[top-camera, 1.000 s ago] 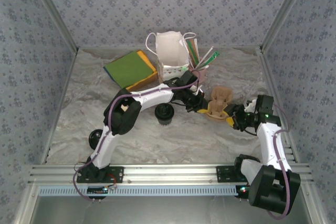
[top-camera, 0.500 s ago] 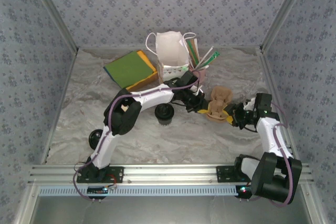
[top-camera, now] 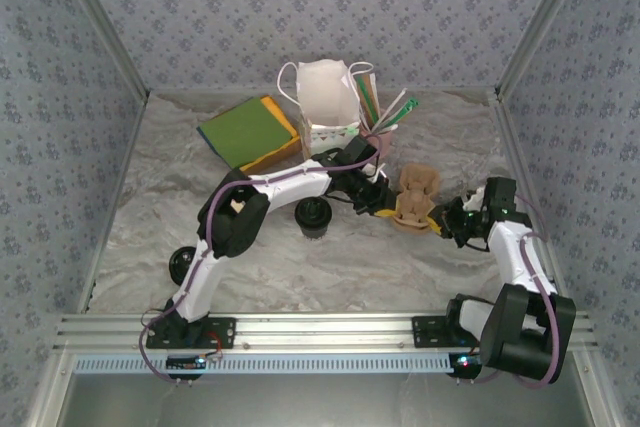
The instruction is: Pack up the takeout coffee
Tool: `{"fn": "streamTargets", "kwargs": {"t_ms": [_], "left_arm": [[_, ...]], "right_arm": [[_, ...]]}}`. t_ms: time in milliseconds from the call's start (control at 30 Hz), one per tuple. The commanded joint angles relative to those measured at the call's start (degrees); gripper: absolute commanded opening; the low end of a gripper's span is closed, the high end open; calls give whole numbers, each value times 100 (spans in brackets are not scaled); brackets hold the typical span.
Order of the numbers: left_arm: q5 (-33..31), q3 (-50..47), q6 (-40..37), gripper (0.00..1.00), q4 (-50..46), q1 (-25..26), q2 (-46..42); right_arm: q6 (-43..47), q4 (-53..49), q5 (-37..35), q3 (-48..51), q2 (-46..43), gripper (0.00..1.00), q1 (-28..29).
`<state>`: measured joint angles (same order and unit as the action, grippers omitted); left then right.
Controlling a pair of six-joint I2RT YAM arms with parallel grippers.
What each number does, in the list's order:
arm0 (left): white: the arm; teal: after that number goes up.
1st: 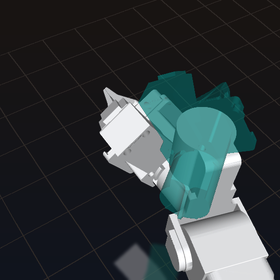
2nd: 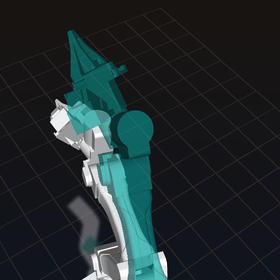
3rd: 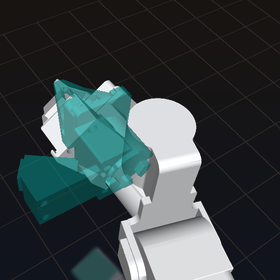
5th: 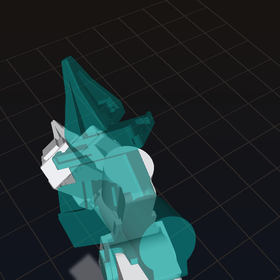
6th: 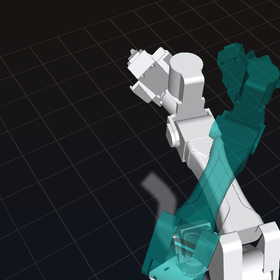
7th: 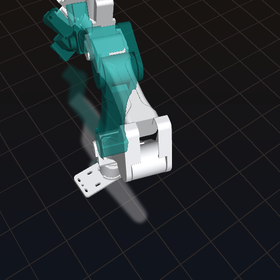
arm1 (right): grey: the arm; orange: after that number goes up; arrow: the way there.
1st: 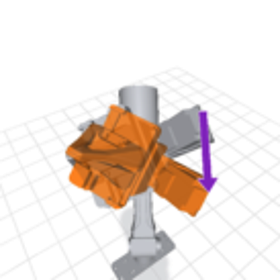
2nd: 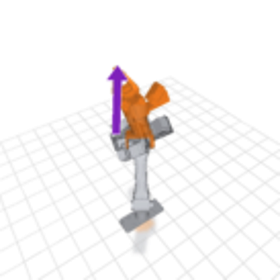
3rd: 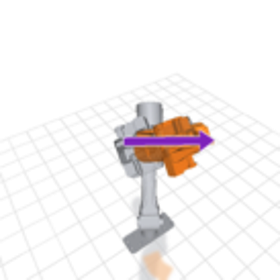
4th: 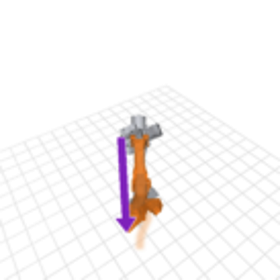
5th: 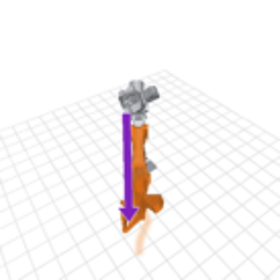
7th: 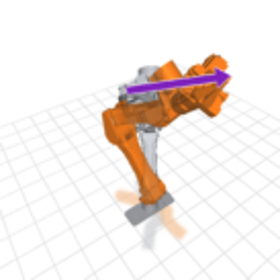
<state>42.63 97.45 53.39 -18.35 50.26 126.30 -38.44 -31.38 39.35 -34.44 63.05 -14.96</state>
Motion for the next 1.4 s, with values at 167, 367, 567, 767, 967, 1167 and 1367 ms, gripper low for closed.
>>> {"fn": "streamTargets", "kwargs": {"t_ms": [167, 367, 567, 767, 967, 1167, 1367], "left_arm": [[-53, 427, -329, 24, -393, 56, -355], [-171, 582, -442, 26, -594, 33, -470], [-203, 558, -469, 32, -617, 19, -484], [-167, 525, -365, 52, -367, 1, -409], [-82, 580, -215, 59, -196, 31, -194], [-52, 619, -153, 65, -169, 94, -77], [-85, 617, -194, 70, -263, 133, 43]], "right_arm": [[143, -203, -16, -134, -533, 11, 41], [157, -169, 71, -158, -858, 11, 46], [194, -228, 26, -169, -910, 11, 44], [196, -225, 88, -112, -999, 10, 94], [189, -154, 160, -142, -1012, 10, 151], [130, -84, 220, -131, -1023, 10, 177], [91, -62, 248, -178, -1064, 10, 202]]}}
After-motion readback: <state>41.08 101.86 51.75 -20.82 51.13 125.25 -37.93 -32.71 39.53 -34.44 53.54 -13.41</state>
